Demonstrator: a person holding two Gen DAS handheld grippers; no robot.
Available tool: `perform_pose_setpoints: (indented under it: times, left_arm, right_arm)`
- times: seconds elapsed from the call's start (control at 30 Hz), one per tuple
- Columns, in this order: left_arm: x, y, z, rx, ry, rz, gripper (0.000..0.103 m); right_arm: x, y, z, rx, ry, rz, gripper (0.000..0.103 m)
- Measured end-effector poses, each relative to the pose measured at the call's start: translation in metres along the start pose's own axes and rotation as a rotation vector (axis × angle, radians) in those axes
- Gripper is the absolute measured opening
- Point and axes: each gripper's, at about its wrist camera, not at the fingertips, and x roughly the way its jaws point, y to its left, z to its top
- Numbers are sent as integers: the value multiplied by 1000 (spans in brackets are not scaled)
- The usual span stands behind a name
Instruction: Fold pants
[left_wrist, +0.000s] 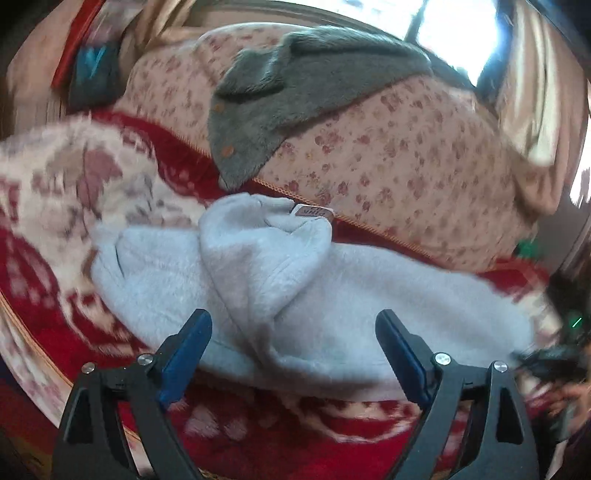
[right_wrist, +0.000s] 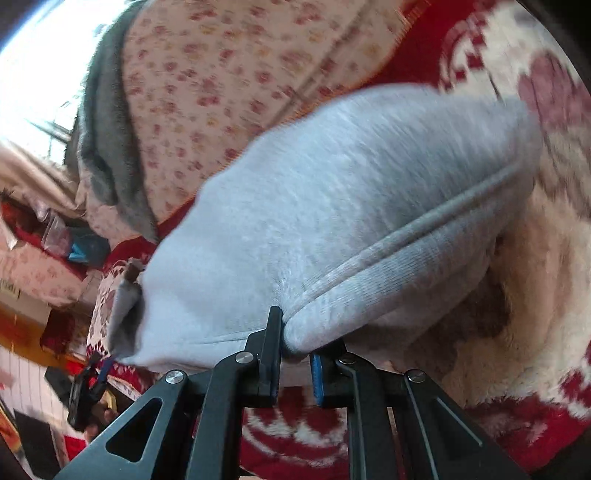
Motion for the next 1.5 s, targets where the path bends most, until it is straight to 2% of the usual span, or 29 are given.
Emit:
perform_pose_setpoints:
  times: [0.03,0.13,0.37,0.4,0.43,0.47,0.5,0.53,0.57,0.63,0.8,0.87,0.93,1.07,1.17,1.23,1.33,1.5]
  left_arm:
    - [5,-8,1,43,7,44,90]
    - [24,-22,8,103,22,102,90]
    - [84,-42,37,214,-8,393,90]
    - [89,-43,39,217,0,410,90]
    - [94,-41,42,209,6,414,83]
    - [97,-39,44,187,12,395,71]
    - [100,-33,47,141,41,356,43]
    - [100,-27,51,91,63,337,36]
    - [98,-21,53,33,69,308,35]
    - [88,-1,57,-118,80,203,29]
    - [54,58,52,-498,60,-39,27]
    - [43,79,39,-602,48,-78,27]
    - [27,99,22,-668,14,-61,27]
    - [5,124,-5,-747,-39,30,28]
    - [8,138,-21,-750,12,109,28]
    - [11,143,-28,-758,36,130,33]
    - [8,144,-34,-741,28,195,36]
    - [-13,133,-22,-674,-41,258,39]
  right_arm:
    - [0,0,1,-3,1,1,13]
    - [-2,4,3,-19,8,1,13]
    - [1,-6,-1,62,16,47,15]
    - [1,-8,0,74,19,56,15]
    - [1,-8,0,76,21,61,15]
    - [1,-7,1,71,21,60,15]
    - [-1,-4,2,59,16,61,15]
    - [-3,-2,3,49,8,68,15]
    - [-5,-2,5,39,-1,77,14]
    - [-11,1,8,24,-26,92,14]
    - [-26,2,15,27,-61,131,13]
    - [-30,0,14,34,-61,148,13]
    - [-29,-1,11,37,-51,152,13]
    - [-21,-5,2,34,-19,114,13]
    - [-12,-10,-2,59,3,110,14]
    - [-8,-14,-6,76,20,112,15]
    - [-7,-21,-7,129,31,139,21]
    - [-22,-24,-6,113,4,82,45]
